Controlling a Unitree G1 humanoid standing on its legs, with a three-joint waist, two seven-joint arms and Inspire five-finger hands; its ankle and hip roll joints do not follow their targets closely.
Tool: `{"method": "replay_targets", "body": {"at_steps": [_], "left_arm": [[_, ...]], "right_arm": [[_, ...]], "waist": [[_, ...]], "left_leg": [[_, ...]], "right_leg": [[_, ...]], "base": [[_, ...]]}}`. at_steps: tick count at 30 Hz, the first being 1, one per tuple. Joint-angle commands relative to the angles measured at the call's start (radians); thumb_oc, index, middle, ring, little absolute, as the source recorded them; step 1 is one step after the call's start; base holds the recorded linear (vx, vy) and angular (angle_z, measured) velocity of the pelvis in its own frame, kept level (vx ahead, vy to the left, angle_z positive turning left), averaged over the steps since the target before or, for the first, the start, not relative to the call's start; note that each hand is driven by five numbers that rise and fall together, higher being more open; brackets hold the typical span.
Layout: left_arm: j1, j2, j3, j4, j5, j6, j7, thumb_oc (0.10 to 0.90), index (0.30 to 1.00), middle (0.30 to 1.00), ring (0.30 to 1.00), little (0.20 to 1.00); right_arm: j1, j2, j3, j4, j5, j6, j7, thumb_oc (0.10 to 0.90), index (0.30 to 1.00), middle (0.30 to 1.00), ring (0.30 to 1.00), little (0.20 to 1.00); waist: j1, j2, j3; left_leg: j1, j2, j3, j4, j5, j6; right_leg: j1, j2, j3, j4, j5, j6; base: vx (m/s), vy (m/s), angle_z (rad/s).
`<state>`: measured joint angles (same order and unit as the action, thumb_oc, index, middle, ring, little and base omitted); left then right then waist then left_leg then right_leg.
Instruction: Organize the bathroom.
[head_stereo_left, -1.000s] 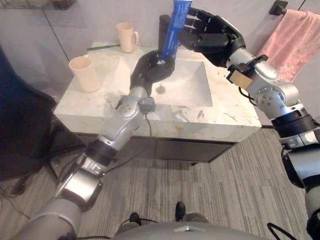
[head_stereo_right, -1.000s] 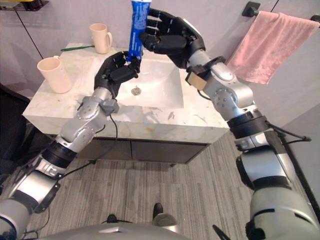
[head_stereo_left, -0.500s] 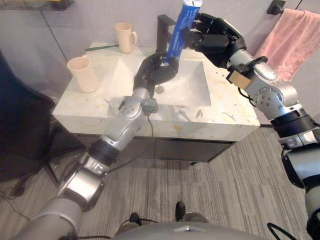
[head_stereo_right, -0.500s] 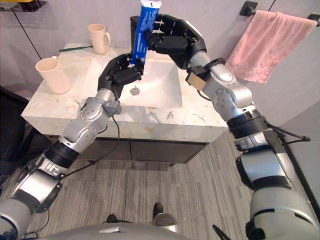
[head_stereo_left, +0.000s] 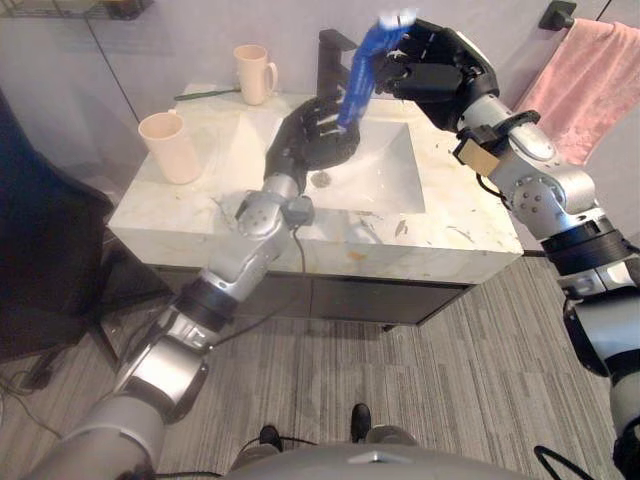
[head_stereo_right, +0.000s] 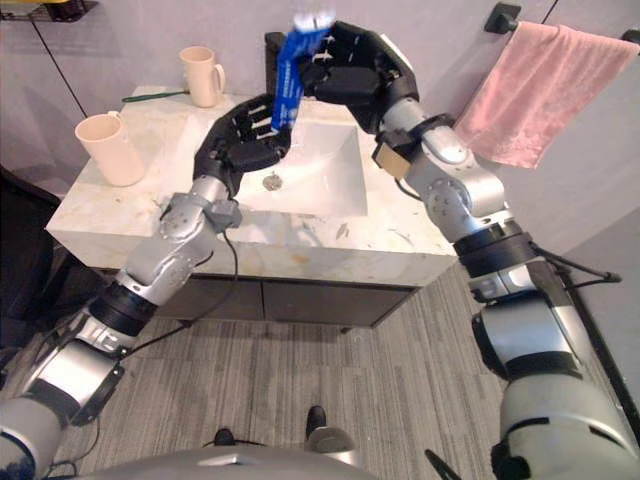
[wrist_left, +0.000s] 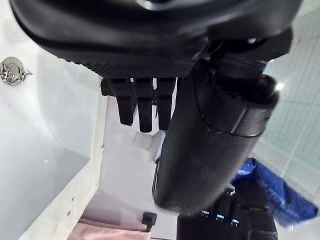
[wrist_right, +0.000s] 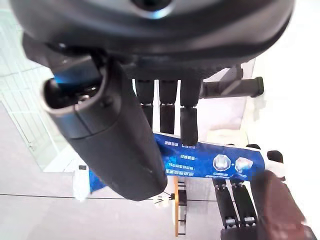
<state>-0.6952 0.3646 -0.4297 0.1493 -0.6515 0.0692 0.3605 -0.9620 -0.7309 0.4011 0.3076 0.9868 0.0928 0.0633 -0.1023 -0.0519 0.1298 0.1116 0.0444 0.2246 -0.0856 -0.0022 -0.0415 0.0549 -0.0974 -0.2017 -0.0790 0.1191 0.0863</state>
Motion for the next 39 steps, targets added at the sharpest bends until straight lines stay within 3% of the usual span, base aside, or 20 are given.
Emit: {"method": "replay_targets", "body": {"at_steps": [1, 8, 15, 23, 31, 39], "left_arm": [[-0.039, 0.054, 0.035, -0.114, 0.081, -0.069, -0.017, 0.800, 0.900, 0.900, 0.900, 0.900], [0.071, 0.083, 0.072, -0.218, 0.073, -0.084, -0.096, 0.800, 0.900, 0.900, 0.900, 0.900], [0.136, 0.093, 0.094, -0.284, 0.070, -0.118, -0.104, 0.800, 0.900, 0.900, 0.900, 0.900], [0.218, 0.108, 0.130, -0.381, 0.012, -0.151, -0.211, 0.800, 0.900, 0.900, 0.900, 0.900], [0.293, 0.108, 0.184, -0.399, 0.056, -0.205, -0.152, 0.800, 0.900, 0.900, 0.900, 0.900], [0.366, 0.116, 0.243, -0.403, 0.102, -0.261, -0.065, 0.800, 0.900, 0.900, 0.900, 0.900]], "right_arm": [[-0.169, -0.047, -0.118, -0.040, -0.017, -0.187, -0.020, 0.400, 0.300, 0.300, 0.300, 0.300], [-0.132, -0.063, -0.136, -0.049, -0.050, -0.218, -0.032, 0.400, 0.300, 0.300, 0.300, 0.300], [-0.119, -0.064, -0.130, -0.039, -0.081, -0.251, -0.021, 0.400, 0.300, 0.300, 0.300, 0.300], [-0.142, -0.050, -0.119, -0.031, -0.116, -0.314, -0.030, 0.400, 0.300, 0.300, 0.300, 0.300], [-0.171, -0.022, -0.126, 0.026, -0.130, -0.404, -0.037, 0.400, 0.300, 0.300, 0.300, 0.300], [-0.160, 0.009, -0.135, 0.040, -0.198, -0.443, -0.057, 0.400, 0.300, 0.300, 0.300, 0.300]], "waist": [[0.034, -0.012, -0.098], [0.075, -0.015, -0.092], [0.100, -0.015, -0.088], [0.142, -0.010, -0.080], [0.183, -0.008, -0.077], [0.220, -0.009, -0.069]], "left_leg": [[-0.022, -0.058, -0.012, 0.060, -0.037, 0.043], [-0.025, -0.061, -0.044, 0.041, -0.027, 0.042], [-0.028, -0.064, -0.060, 0.032, -0.021, 0.041], [-0.022, -0.071, -0.088, 0.017, -0.017, 0.047], [-0.018, -0.079, -0.107, 0.017, -0.020, 0.055], [-0.025, -0.083, -0.128, 0.010, -0.017, 0.064]], "right_leg": [[-0.029, 0.034, -0.006, 0.171, -0.191, 0.050], [-0.020, 0.026, -0.049, 0.168, -0.192, 0.048], [-0.018, 0.016, -0.073, 0.170, -0.192, 0.051], [-0.013, -0.005, -0.108, 0.185, -0.198, 0.056], [-0.011, -0.030, -0.129, 0.209, -0.205, 0.066], [-0.015, -0.058, -0.147, 0.252, -0.210, 0.075]], "base": [[-0.02, -0.003, 0.04], [-0.02, -0.006, 0.14], [-0.02, 0.010, 0.19], [-0.02, 0.048, 0.20], [0.00, 0.078, 0.15], [-0.01, 0.062, 0.14]]}}
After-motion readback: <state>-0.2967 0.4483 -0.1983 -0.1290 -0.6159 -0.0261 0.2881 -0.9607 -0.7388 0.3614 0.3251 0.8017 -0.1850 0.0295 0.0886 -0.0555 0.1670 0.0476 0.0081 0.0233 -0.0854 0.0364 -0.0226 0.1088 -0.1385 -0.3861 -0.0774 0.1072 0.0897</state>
